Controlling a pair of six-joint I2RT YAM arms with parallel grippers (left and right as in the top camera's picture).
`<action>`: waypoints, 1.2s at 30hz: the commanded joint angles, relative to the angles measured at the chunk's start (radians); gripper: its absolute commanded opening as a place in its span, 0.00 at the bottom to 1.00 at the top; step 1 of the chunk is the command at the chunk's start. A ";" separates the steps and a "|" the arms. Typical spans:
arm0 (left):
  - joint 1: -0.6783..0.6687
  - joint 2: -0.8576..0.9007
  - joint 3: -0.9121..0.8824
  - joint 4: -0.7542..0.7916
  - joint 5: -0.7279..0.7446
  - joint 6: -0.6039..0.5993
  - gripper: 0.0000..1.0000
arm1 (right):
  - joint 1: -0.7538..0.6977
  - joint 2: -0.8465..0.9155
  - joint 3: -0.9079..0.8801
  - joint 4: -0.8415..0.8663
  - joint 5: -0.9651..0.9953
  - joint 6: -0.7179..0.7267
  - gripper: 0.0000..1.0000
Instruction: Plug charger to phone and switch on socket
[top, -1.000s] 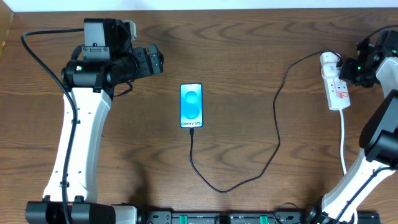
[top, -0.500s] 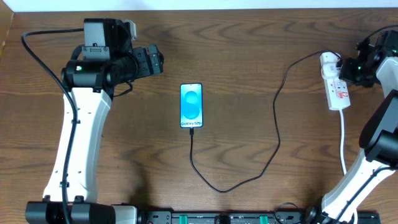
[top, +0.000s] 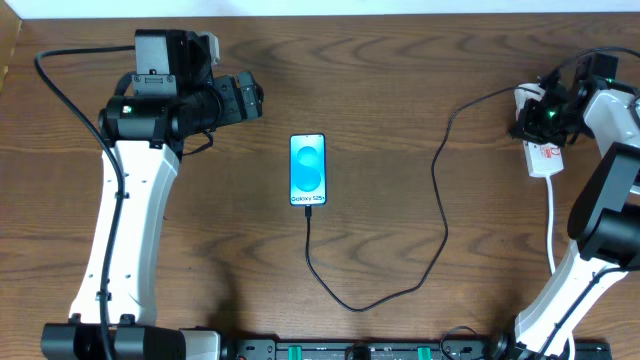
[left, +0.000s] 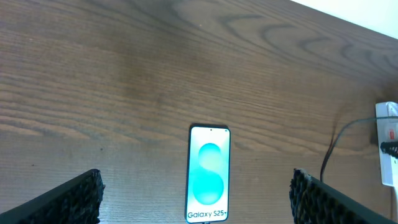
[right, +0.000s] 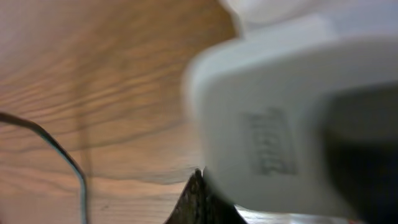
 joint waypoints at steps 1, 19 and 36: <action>0.004 0.000 0.004 -0.003 -0.014 -0.001 0.95 | 0.037 0.048 -0.018 0.021 -0.020 0.021 0.01; 0.004 0.000 0.004 -0.003 -0.014 -0.001 0.95 | -0.068 -0.115 -0.005 0.023 0.005 0.052 0.01; 0.004 0.000 0.004 -0.003 -0.014 -0.001 0.95 | 0.020 -0.789 -0.005 -0.202 -0.097 -0.081 0.25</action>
